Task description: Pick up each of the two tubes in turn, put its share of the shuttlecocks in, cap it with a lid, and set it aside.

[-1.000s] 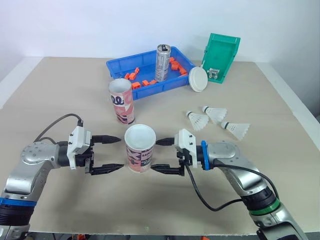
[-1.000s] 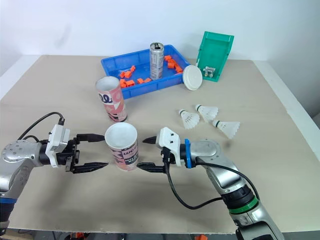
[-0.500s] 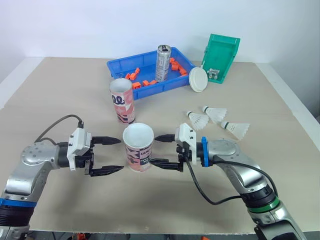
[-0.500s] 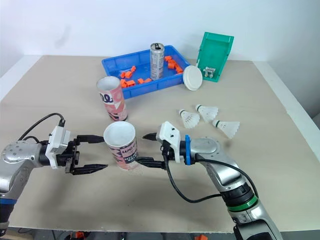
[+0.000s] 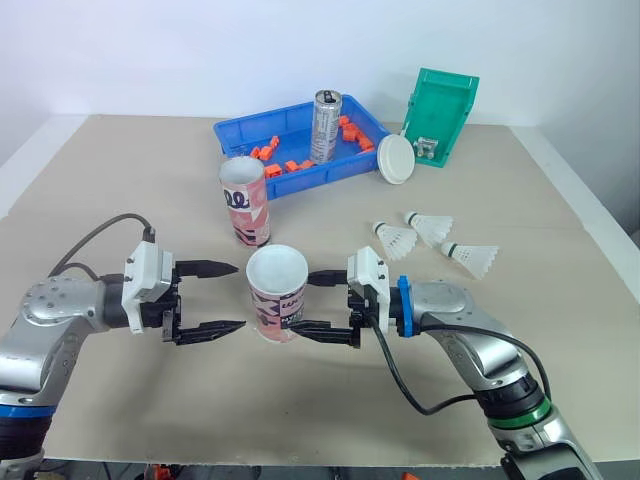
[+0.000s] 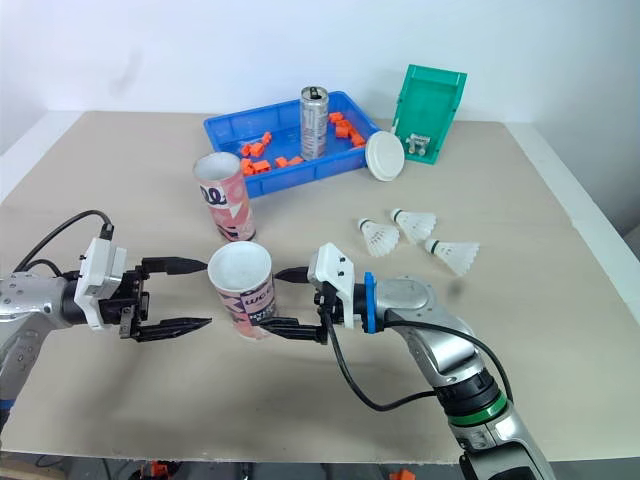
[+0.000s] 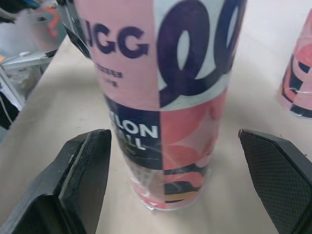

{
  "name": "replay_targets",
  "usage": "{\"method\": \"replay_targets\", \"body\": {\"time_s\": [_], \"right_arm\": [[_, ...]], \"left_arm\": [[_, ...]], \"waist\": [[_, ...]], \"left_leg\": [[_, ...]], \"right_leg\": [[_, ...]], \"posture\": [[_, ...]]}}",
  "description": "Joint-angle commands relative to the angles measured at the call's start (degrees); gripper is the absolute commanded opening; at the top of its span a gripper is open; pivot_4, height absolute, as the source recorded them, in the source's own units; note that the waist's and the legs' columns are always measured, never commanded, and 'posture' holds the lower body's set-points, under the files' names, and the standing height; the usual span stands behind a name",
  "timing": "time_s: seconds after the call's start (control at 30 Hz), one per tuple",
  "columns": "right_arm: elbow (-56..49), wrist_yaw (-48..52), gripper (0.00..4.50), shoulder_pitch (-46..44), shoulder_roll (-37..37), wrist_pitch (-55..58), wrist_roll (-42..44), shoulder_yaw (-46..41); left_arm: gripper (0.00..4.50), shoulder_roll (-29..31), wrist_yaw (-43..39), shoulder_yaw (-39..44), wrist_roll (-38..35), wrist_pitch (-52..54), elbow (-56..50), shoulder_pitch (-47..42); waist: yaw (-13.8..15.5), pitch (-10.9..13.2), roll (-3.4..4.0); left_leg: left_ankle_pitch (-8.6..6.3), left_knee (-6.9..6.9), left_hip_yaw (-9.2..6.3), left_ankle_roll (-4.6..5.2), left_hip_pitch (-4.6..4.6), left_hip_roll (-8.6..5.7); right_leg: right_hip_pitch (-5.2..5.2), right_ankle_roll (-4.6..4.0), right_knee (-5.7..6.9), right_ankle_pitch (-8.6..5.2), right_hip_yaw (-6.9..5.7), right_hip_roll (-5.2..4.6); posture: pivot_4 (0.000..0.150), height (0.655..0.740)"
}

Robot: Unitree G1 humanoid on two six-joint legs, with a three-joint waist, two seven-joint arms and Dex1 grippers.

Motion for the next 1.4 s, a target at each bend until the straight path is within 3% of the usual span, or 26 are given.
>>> {"method": "replay_targets", "body": {"time_s": [0.03,0.63,1.07,1.4], "right_arm": [[-0.32,-0.28,4.50,-1.53,0.96,-2.24,-0.28,-0.69],[1.32,3.56,4.50,-1.37,1.02,-6.76,-1.63,0.83],[9.89,3.45,4.50,-5.84,5.81,-9.48,-4.47,2.25],[5.92,6.25,4.50,-4.47,3.25,-7.20,-2.25,0.85]], "left_arm": [[4.48,1.06,1.11,1.20,-1.34,1.45,-2.65,-1.26],[4.48,0.58,0.24,0.31,-0.52,1.74,-0.75,-2.90],[4.48,0.07,0.08,0.22,-0.67,1.92,-0.45,-3.01],[4.48,-0.04,0.40,0.07,-0.90,2.40,-0.75,-3.26]], "waist": [[0.00,0.00,0.00],[0.02,0.00,0.00],[-0.01,0.00,0.00],[0.01,0.00,0.00]], "left_leg": [[0.00,0.03,0.00,0.00,0.00,0.00],[0.00,0.10,0.00,0.00,-0.01,0.00],[0.00,0.14,0.00,0.00,-0.02,0.01],[0.00,0.14,0.00,0.00,-0.02,0.01]], "right_leg": [[0.00,0.01,0.00,0.02,0.00,0.00],[0.02,0.01,0.01,0.09,0.00,0.02],[0.02,-0.01,0.03,0.12,0.01,0.02],[0.02,-0.02,0.04,0.13,0.00,0.02]], "posture": [[0.150,0.7400],[0.150,0.7400],[0.150,0.7400],[0.150,0.7400]]}}
